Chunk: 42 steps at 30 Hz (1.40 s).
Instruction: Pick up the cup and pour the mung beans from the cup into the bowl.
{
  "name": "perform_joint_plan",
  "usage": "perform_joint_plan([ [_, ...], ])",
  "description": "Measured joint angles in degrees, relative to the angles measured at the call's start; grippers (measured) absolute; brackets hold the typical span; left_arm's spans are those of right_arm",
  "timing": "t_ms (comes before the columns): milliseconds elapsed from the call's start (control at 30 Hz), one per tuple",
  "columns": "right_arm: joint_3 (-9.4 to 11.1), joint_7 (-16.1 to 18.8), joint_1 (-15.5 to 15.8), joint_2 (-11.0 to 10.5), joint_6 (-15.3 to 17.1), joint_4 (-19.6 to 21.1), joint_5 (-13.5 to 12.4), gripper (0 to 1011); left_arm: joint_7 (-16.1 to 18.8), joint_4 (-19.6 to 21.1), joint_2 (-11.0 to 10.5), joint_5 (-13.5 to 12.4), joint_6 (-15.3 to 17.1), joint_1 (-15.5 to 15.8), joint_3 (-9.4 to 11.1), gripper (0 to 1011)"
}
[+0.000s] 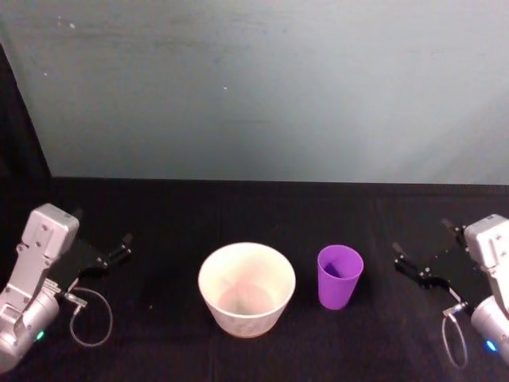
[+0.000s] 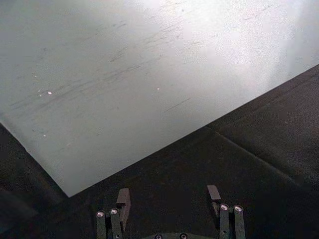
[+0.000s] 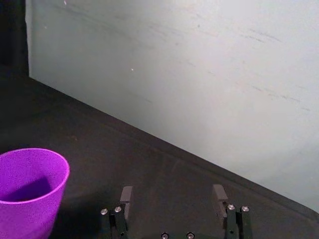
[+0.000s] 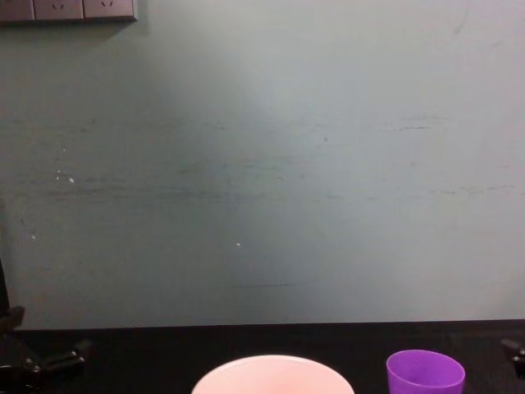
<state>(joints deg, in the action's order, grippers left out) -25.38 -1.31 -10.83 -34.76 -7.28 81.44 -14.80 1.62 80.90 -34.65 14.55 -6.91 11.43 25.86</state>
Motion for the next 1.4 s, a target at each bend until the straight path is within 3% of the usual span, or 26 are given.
perform_joint_plan([
  [267, 2.77, 1.15, 5.02, -1.29, -1.79, 4.02, -1.94, 1004, 0.0, 0.0, 0.0, 0.0, 0.0, 0.0, 0.0, 1000],
  [567, 5.98, 3.14, 13.3, -3.35, -5.15, 9.17, -4.8, 1004, 0.0, 0.0, 0.0, 0.0, 0.0, 0.0, 0.0, 1000],
  [700, 6.5, 4.96, 14.69, -3.5, -6.03, 9.51, -6.28, 1004, 0.0, 0.0, 0.0, 0.0, 0.0, 0.0, 0.0, 1000],
  [933, 5.9, 11.06, 14.04, -1.5, -7.47, 7.12, -9.69, 1004, 0.0, 0.0, 0.0, 0.0, 0.0, 0.0, 0.0, 1000],
  [1400, 3.75, 17.28, 8.99, 4.05, -7.53, 1.66, -10.38, 1004, 0.0, 0.0, 0.0, 0.0, 0.0, 0.0, 0.0, 1000],
])
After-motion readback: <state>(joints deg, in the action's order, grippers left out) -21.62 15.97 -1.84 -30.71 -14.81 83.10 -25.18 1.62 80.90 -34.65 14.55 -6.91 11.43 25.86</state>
